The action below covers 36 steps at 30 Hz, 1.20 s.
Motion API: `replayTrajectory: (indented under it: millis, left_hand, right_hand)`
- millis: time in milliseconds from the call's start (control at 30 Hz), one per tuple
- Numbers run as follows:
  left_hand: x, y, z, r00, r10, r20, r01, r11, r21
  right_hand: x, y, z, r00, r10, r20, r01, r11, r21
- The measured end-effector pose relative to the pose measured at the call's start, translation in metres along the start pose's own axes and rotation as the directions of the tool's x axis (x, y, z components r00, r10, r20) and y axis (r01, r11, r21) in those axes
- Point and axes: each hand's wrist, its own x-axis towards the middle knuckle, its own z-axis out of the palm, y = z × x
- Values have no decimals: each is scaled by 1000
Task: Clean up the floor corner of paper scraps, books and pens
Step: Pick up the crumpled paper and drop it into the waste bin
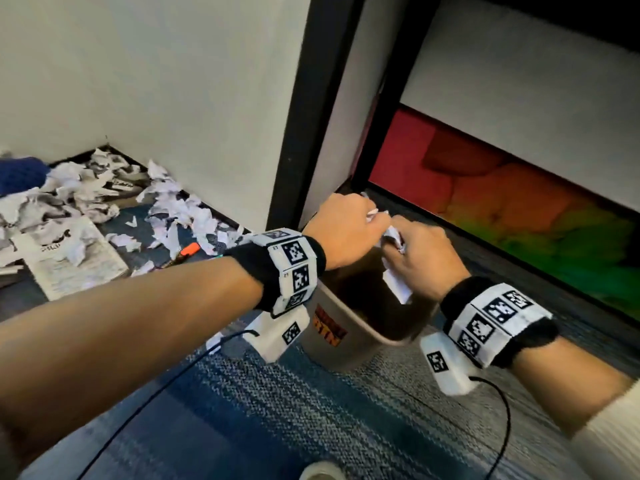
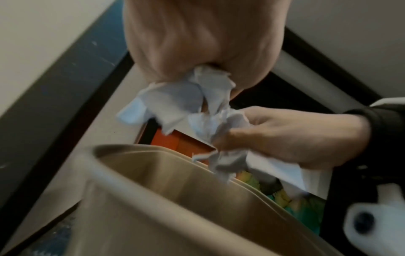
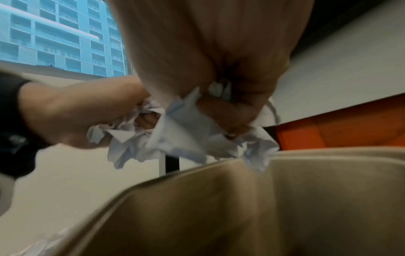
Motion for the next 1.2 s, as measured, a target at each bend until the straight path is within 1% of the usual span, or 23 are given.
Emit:
replayTrajectory:
  millis: [100,133,200,233,300,367,433,467,533,567,633,767,867,933,1000,1033,1067,1100,1200]
  left_hand:
    - [16,0,17,984,-118,131,105,989,100]
    - [20,0,22,970,-155,186,133,983,125]
    - [23,2,26,927,-197,319,153,976,157]
    - [24,3,28,904,-206,376,152,974,168]
    - [27,4,26,874,-228,429,167,970,175]
    - [28,5,19,883,-221,414,161,971,174]
    - [25,4,7,911,-191,365,139,977,164]
    - [22,1,0,920,-179,349,143,982,126]
    - [13,-5,-18,915,-169,367,168,985,36]
    - [7,-11,-30,907,-176,383,169,984,52]
    - [-7,-29,-53,902,-192,387,138,977,163]
    - [-34,-80,-93,926,-222,305,124,942,312]
    - [-58,-127,-112,922,-272,275,141,898,416]
    - [-75,-160,-122,906,-339,253,179,849,497]
    - [-88,-185,-133,869,-416,269,191,782,593]
    - [-93,-193,-137,852,-442,279,195,764,615]
    - [-101,-203,-142,838,-461,291,211,767,606]
    - [-103,-209,-144,835,-465,294,219,771,598]
    - [-107,-234,-143,843,-452,291,205,771,603]
  right_hand:
    - [3,14,19,989,45,138,-35,996,-77]
    - [3,18,26,977,60,204,-38,993,-109]
    - [2,23,34,942,95,322,-57,990,-125]
    - [2,26,34,927,99,363,-63,992,-109]
    - [4,31,30,914,91,396,-67,995,-75]
    - [8,35,24,932,76,354,-57,996,-65]
    - [11,35,16,957,53,285,-36,997,-64]
    - [12,31,11,967,36,252,-20,998,-67]
    - [14,22,3,982,-21,187,37,996,-86]
    - [16,13,-1,985,-54,163,71,992,-102]
    - [18,-9,-10,986,-111,123,125,985,-118]
    - [21,-74,-23,974,-227,-1,224,962,-157]
    - [24,-133,-10,958,-283,-49,269,945,-187]
    - [31,-171,15,955,-295,16,293,939,-179]
    - [43,-203,45,950,-270,159,297,938,-180]
    - [50,-214,61,933,-260,250,313,928,-203]
    - [55,-226,77,900,-257,351,345,913,-218]
    - [59,-233,92,863,-248,440,373,900,-224]
    - [66,-246,139,735,-247,632,463,863,-202]
